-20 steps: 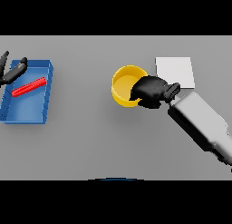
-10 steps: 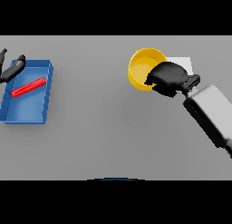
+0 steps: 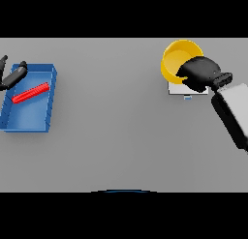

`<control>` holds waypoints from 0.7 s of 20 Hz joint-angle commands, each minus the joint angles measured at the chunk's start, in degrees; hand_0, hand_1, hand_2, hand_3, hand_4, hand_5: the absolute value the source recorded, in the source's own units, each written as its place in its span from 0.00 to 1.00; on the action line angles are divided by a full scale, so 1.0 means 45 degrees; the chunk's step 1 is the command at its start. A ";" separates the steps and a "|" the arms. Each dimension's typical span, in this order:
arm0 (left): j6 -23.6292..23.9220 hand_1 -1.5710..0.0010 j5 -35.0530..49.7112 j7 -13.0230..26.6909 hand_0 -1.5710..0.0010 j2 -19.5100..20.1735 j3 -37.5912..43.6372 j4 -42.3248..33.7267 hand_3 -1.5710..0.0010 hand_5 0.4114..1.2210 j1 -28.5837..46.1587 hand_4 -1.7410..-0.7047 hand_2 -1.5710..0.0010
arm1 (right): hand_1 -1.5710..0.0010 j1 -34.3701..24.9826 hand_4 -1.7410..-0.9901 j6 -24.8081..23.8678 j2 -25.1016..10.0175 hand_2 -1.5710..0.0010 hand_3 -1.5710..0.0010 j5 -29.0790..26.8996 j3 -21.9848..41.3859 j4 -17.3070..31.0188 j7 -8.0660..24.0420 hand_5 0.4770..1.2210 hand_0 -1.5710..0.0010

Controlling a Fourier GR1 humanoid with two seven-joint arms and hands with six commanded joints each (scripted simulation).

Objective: Pick up the red beaker and tilt it to pour out 1 green nut into yellow bowl. Pick up the yellow bowl and place it on the metallic measuring scale.

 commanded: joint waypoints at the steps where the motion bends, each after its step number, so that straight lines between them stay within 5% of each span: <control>1: -0.0012 1.00 -0.0051 0.0031 1.00 0.0066 -0.0019 0.0010 1.00 0.40 0.0000 0.98 1.00 | 0.00 -0.0028 0.00 -0.0156 -0.0005 0.02 0.27 0.0045 -0.0060 0.0411 -0.0101 1.00 0.00; 9: -0.0115 1.00 -0.0029 -0.0146 1.00 -0.0028 0.0000 0.0239 1.00 0.37 0.0075 0.98 1.00 | 0.00 -0.0702 0.00 -0.0996 0.0531 0.09 0.15 0.0092 -0.0604 0.3356 -0.0503 1.00 0.00; 14: -0.0305 1.00 -0.0036 -0.0033 1.00 -0.0191 -0.0040 0.0497 1.00 0.37 -0.0109 0.98 1.00 | 0.00 -0.0841 0.00 -0.0764 0.0791 0.13 0.07 -0.0140 -0.0901 0.4102 -0.0542 1.00 0.06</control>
